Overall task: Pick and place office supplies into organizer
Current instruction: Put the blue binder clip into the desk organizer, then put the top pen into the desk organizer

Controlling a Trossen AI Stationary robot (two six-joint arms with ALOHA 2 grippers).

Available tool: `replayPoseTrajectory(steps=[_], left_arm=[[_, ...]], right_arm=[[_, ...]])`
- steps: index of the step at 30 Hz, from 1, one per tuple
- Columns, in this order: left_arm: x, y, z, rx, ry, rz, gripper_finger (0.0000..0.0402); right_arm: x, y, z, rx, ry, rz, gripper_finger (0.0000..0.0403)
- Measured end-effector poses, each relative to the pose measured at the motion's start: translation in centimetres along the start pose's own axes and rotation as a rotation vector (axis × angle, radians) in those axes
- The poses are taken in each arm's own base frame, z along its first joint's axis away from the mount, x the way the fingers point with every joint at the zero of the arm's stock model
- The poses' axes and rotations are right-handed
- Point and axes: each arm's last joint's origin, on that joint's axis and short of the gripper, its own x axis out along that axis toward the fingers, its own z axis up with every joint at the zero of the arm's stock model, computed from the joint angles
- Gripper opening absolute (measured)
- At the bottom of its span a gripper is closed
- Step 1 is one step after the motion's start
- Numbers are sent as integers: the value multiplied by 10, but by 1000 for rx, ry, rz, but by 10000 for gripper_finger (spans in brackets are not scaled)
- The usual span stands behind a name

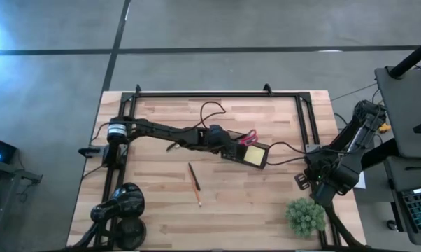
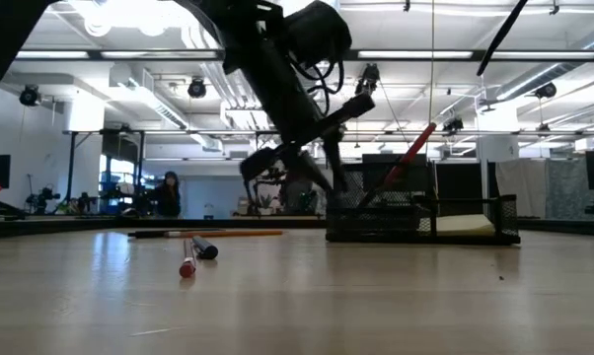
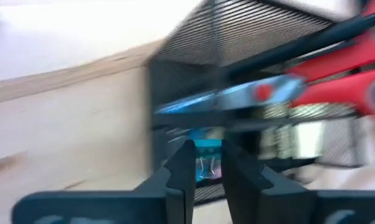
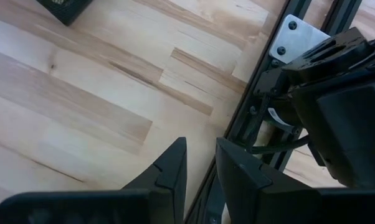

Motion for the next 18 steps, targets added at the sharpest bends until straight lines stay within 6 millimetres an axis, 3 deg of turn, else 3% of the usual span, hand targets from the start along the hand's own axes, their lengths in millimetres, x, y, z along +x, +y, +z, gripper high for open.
replayPoseTrajectory(steps=[12,14,18], left_arm=[[-3,-3,-2,50,46,-67,170],[-12,-6,-1,173,51,-66,177],[-52,2,1,407,113,44,180]], right_arm=[[0,0,0,24,0,0,77],[0,0,0,27,4,-2,77],[0,1,-1,27,12,-1,77]])
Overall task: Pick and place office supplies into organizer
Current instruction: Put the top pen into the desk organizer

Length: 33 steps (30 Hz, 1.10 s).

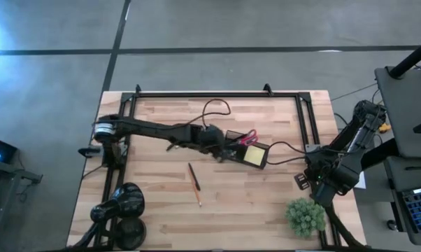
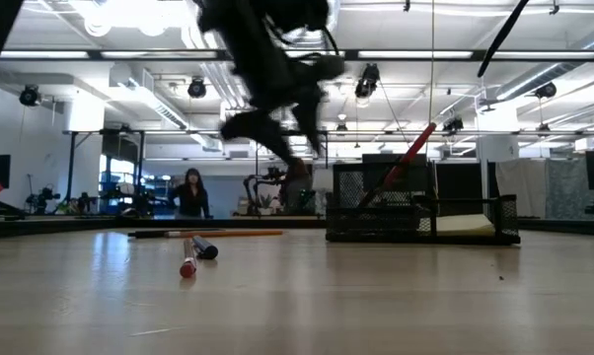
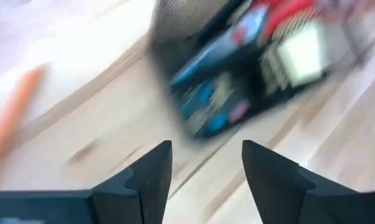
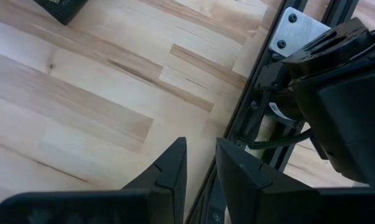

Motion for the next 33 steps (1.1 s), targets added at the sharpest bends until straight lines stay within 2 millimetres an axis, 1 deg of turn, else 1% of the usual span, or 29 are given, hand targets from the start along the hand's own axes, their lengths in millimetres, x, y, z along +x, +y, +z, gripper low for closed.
replayPoseTrajectory(steps=[2,4,6,8,9,11,14,17,21,24,27,33], left_arm=[[-17,15,-10,50,96,128,180],[-32,31,-17,51,200,234,180],[-45,47,-18,60,296,301,180],[-52,61,-16,70,352,366,180],[-52,69,-13,72,377,392,180],[-50,85,-6,82,415,421,180],[-46,105,8,111,446,379,180],[-38,126,20,121,459,339,174],[-30,149,27,138,452,332,163],[-23,161,25,187,469,322,154],[-14,171,17,171,485,306,149],[1,178,1,159,492,272,148]], right_arm=[[0,0,0,-5,5,2,77],[0,0,0,-8,6,4,77],[0,0,0,-8,3,4,77],[0,1,0,-12,3,6,77],[0,0,0,-18,2,6,77],[0,1,0,-26,3,7,77],[0,1,0,-26,2,9,77],[0,2,-1,-23,10,22,77],[0,3,-2,0,27,32,77],[0,4,-3,11,42,31,77],[0,4,-3,16,48,31,77],[0,4,-3,18,47,30,77]])
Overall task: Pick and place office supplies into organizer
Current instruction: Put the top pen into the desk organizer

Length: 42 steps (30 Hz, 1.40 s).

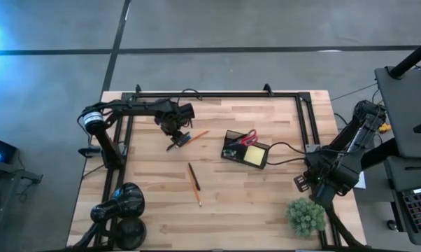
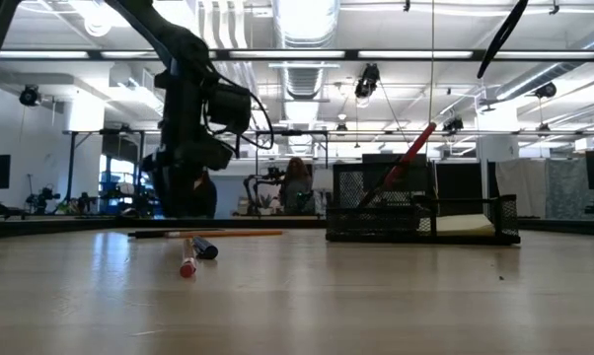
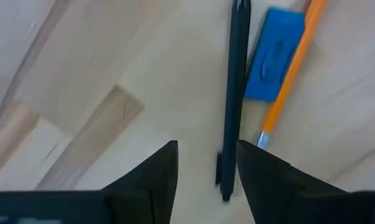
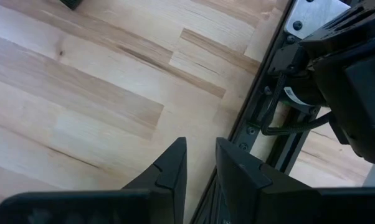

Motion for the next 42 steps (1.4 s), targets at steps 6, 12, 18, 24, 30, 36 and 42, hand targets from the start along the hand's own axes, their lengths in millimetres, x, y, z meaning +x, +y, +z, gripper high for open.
replayPoseTrajectory(steps=[6,12,18,24,30,36,42], left_arm=[[9,-1,3,-6,-67,-21,148],[17,-1,1,-28,-87,-28,148],[21,0,-5,-24,-53,-15,147],[22,-5,-7,-7,-44,-17,145],[29,-11,-6,12,-34,-9,97],[34,-17,-5,33,-17,6,59],[22,-22,1,52,-35,-5,17]], right_arm=[[0,0,0,0,0,-1,77],[0,0,0,0,2,-2,77],[0,0,0,-8,0,-4,77],[0,-1,1,-10,-4,-10,77],[0,-2,1,-13,-12,-21,77],[0,-2,1,-12,-11,-20,77],[0,-2,1,-15,-12,-20,77]])
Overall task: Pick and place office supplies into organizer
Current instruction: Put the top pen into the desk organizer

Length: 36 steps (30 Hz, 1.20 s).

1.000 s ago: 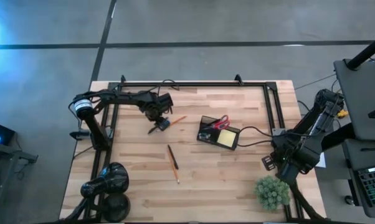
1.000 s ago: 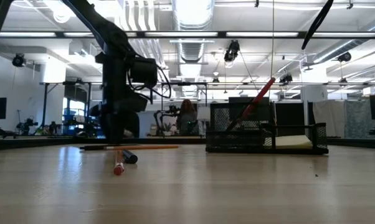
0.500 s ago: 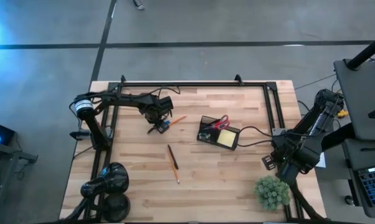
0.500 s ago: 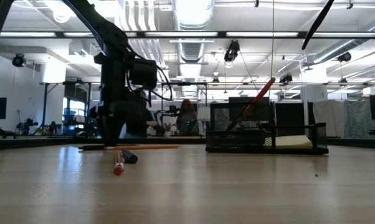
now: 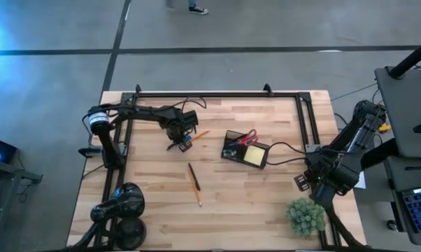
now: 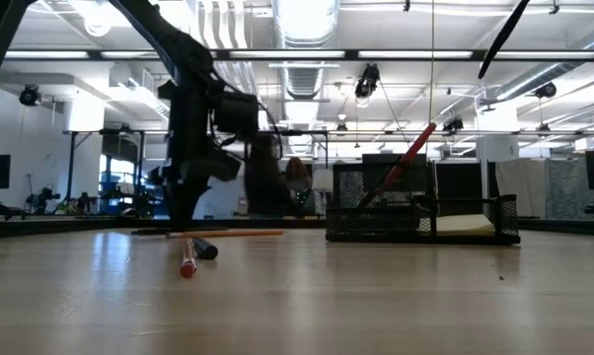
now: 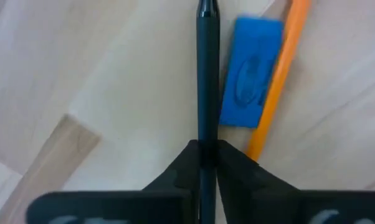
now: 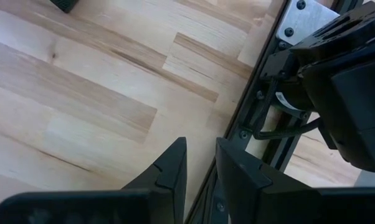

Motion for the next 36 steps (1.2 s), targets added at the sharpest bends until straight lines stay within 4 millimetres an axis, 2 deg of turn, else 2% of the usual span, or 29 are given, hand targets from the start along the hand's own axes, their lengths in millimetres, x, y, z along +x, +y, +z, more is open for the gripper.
replayPoseTrajectory(steps=[6,12,15,19,21,24,28,32,36], left_arm=[[-35,-5,6,135,61,44,11],[-87,-27,13,318,-11,168,9],[-116,-48,9,576,-46,261,8],[-143,-81,-4,1063,-34,485,8],[-146,-98,-8,1241,-17,598,8],[-141,-121,-1,1260,-30,617,8],[-121,-146,12,1343,31,784,8],[-112,-157,30,1356,24,1019,8],[-122,-164,45,1361,-51,1112,8]], right_arm=[[0,-1,0,-9,-6,-8,77],[0,-1,1,-33,-7,-8,77],[0,-1,1,-46,-9,-12,77],[0,-2,1,-64,-16,-23,77],[0,-3,2,-65,-20,-30,77],[0,-3,2,-66,-21,-30,77],[0,-3,2,-79,-23,-29,77],[0,-3,2,-82,-21,-26,77],[0,-2,2,-84,-20,-23,77]])
